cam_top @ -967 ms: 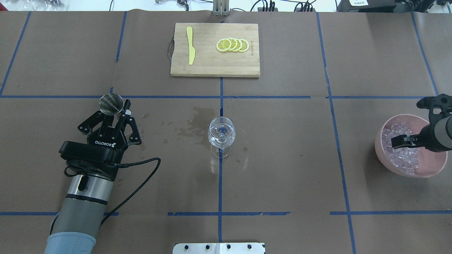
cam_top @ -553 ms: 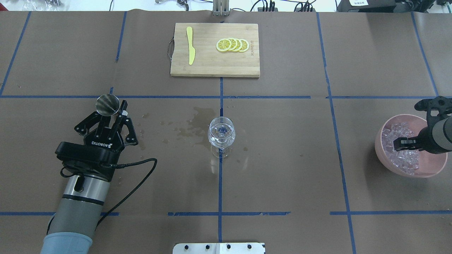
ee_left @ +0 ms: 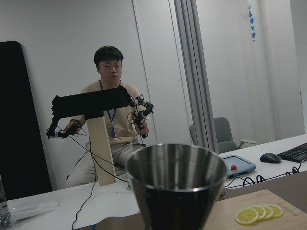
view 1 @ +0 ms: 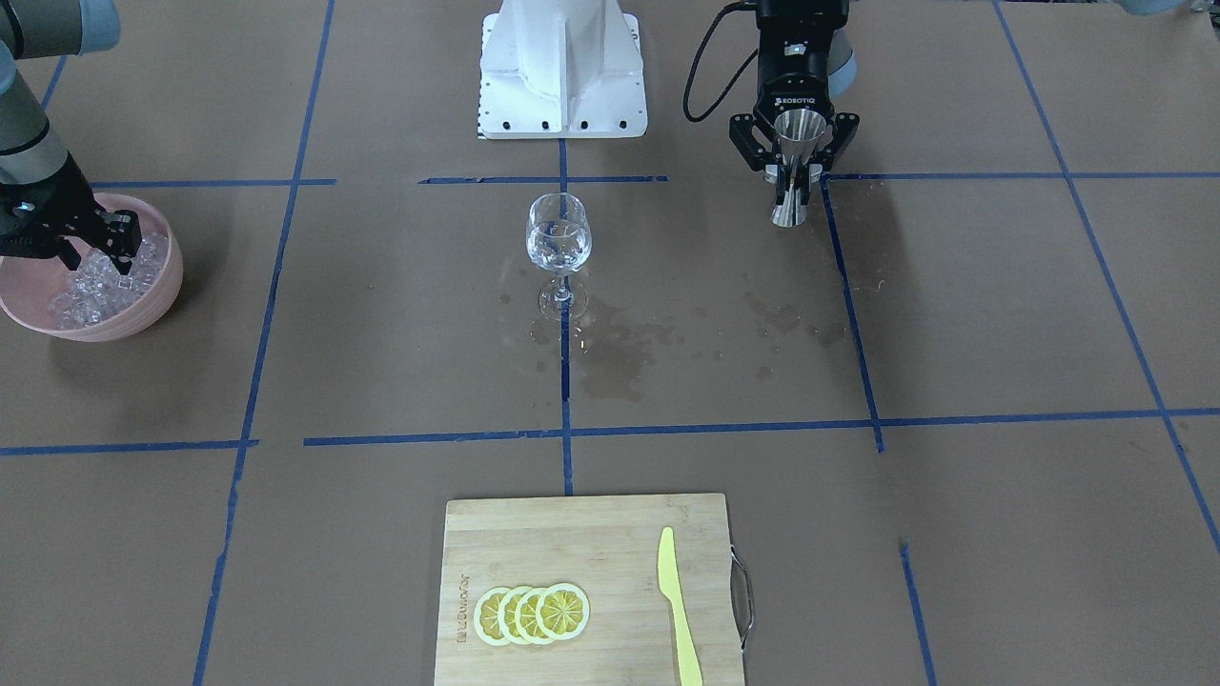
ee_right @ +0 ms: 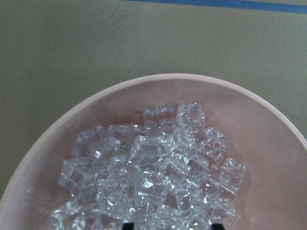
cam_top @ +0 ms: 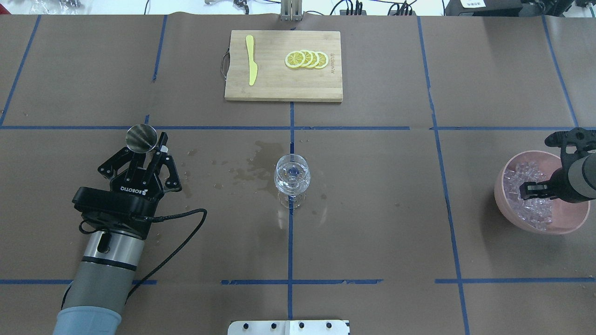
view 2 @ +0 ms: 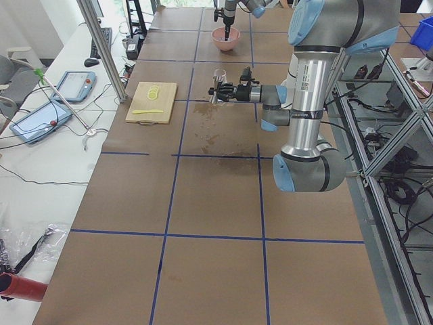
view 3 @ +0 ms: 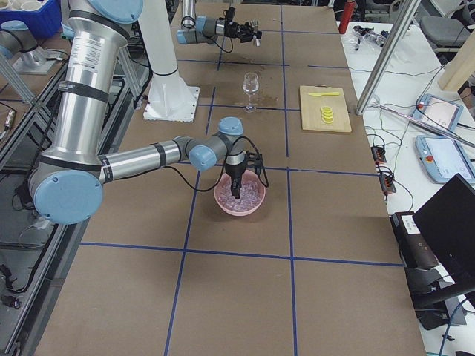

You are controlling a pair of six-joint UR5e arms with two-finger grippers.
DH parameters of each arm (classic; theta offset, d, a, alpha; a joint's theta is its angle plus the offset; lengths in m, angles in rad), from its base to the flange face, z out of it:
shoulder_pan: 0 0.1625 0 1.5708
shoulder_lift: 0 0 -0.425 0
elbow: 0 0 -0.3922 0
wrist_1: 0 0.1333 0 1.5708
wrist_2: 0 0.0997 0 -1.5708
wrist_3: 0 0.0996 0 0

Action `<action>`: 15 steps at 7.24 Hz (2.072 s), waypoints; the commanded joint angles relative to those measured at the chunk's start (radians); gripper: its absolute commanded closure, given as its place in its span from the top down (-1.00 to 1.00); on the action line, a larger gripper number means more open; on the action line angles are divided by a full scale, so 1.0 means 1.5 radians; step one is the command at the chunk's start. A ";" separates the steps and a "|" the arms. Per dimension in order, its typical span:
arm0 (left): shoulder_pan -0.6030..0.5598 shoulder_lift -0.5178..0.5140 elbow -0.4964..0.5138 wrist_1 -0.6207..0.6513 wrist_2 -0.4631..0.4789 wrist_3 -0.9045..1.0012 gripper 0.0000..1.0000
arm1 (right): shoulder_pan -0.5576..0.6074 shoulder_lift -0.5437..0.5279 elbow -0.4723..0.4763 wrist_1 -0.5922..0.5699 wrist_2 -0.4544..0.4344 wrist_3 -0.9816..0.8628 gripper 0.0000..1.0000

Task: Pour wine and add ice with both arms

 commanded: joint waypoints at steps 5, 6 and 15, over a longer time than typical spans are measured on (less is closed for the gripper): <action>0.000 0.036 0.001 -0.023 0.001 0.000 -1.00 | 0.007 -0.006 0.033 0.000 0.011 -0.011 -1.00; 0.000 0.051 0.004 -0.029 0.001 -0.001 -1.00 | 0.011 -0.007 0.049 -0.002 0.018 -0.011 -1.00; 0.007 0.207 0.090 -0.029 -0.029 -0.327 -1.00 | 0.067 0.001 0.158 -0.001 0.083 0.000 -1.00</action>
